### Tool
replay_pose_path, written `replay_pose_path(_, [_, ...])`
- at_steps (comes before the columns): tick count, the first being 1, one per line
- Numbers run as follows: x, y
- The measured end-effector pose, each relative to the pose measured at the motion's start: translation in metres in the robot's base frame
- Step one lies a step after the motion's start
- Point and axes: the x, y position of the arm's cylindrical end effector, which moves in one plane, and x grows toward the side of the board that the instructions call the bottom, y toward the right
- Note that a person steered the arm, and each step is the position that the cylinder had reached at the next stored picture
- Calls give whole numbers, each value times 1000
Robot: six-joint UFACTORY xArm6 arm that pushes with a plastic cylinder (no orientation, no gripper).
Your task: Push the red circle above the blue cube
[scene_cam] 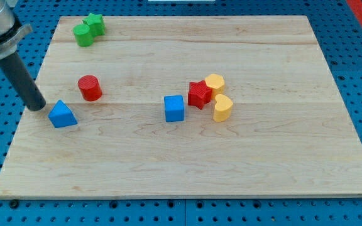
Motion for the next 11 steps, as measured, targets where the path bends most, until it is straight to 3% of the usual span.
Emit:
replay_pose_path(1, [-32,25])
replay_pose_path(3, [-41,158])
replay_pose_path(4, [-38,105])
replay_pose_path(5, [-2,95])
replay_pose_path(6, [17,115])
replay_pose_path(11, [-10,189])
